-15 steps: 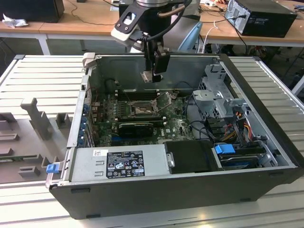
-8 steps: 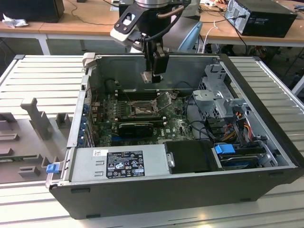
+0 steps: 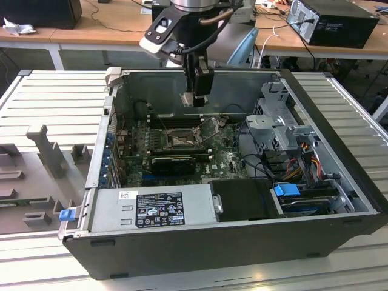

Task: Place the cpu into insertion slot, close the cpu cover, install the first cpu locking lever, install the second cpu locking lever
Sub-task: 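Place the cpu into insertion slot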

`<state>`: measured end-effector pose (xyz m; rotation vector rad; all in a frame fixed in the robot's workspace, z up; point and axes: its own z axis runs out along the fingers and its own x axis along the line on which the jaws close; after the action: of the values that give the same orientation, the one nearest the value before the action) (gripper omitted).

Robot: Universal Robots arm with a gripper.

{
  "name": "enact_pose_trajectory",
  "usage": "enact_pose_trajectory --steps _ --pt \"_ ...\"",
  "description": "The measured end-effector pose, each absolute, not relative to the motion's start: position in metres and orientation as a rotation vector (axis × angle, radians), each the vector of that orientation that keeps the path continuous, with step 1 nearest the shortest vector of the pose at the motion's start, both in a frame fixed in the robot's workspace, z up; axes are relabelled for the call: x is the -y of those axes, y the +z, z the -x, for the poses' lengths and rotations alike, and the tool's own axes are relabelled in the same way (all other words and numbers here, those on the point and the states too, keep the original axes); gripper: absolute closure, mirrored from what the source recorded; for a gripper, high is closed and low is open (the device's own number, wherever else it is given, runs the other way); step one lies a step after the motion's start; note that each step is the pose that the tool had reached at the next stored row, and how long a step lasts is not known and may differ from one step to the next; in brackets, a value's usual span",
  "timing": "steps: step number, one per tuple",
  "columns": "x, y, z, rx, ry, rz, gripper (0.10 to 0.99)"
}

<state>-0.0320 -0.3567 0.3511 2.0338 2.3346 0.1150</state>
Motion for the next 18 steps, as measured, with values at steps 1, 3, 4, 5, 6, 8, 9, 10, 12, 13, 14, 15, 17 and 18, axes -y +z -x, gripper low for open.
enact_pose_trajectory --steps 1,3,4,5,6,8,9,10,12,13,14,15,17,18 --pt "0.3568 0.3507 0.032 -2.327 0.115 -2.042 0.561" --pt "0.3568 0.3501 0.032 -2.318 0.114 -2.051 0.561" --pt "0.3568 0.3498 0.032 -2.313 0.114 -2.057 0.561" --pt "0.3568 0.3493 0.032 -2.305 0.114 -2.066 0.561" --pt "0.3568 0.3488 0.032 -2.297 0.114 -2.074 0.561" --pt "0.3567 0.3476 0.032 -2.279 0.113 -2.093 0.561" --pt "0.3567 0.3473 0.032 -2.274 0.113 -2.098 0.561" --pt "0.3568 0.3471 0.0319 -2.271 0.113 -2.102 0.561" --pt "0.3568 0.3462 0.032 -2.257 0.112 -2.116 0.561" --pt "0.3568 0.3459 0.032 -2.252 0.112 -2.12 0.561" --pt "0.3568 0.3455 0.032 -2.247 0.112 -2.126 0.561" --pt "0.3568 0.3451 0.032 -2.241 0.112 -2.132 0.561" --pt "0.3568 0.3443 0.032 -2.229 0.111 -2.144 0.561" --pt "0.3568 0.344 0.032 -2.224 0.111 -2.148 0.561"
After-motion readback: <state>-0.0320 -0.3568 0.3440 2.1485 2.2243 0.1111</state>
